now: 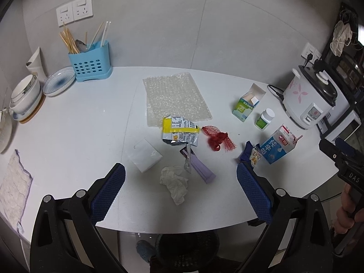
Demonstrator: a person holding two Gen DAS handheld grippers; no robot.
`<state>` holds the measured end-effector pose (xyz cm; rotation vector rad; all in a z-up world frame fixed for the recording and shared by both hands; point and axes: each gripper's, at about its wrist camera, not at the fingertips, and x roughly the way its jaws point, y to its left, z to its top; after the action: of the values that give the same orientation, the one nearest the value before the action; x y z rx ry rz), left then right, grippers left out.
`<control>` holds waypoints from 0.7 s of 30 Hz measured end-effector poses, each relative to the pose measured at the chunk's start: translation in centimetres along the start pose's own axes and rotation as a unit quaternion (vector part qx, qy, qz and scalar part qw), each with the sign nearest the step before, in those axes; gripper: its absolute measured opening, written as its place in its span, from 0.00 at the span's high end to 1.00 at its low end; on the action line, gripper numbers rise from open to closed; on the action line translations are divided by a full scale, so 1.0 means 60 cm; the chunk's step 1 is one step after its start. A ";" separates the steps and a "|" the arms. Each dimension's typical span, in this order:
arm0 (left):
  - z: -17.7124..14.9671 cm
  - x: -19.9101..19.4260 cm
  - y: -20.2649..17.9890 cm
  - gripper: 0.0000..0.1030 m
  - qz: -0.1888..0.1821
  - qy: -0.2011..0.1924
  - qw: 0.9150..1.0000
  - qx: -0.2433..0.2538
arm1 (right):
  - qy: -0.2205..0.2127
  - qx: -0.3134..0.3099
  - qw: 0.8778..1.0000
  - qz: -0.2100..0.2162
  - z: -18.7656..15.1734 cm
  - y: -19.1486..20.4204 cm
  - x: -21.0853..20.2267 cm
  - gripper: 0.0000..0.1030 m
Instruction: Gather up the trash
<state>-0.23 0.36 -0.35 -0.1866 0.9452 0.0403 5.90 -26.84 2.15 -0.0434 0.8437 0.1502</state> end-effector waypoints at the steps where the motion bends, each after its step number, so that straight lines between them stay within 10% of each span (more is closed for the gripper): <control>1: 0.001 0.000 0.000 0.07 -0.001 -0.001 1.000 0.002 | 0.000 0.000 1.000 -0.001 0.000 0.000 0.000 0.07; 21: -0.012 -0.004 -0.004 0.08 -0.001 0.005 1.000 0.007 | -0.004 0.000 1.000 -0.004 0.003 -0.005 -0.012 0.07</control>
<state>-0.93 0.00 -0.56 -0.1757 0.9545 0.0315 5.57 -27.19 2.81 -0.0467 0.8357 0.1425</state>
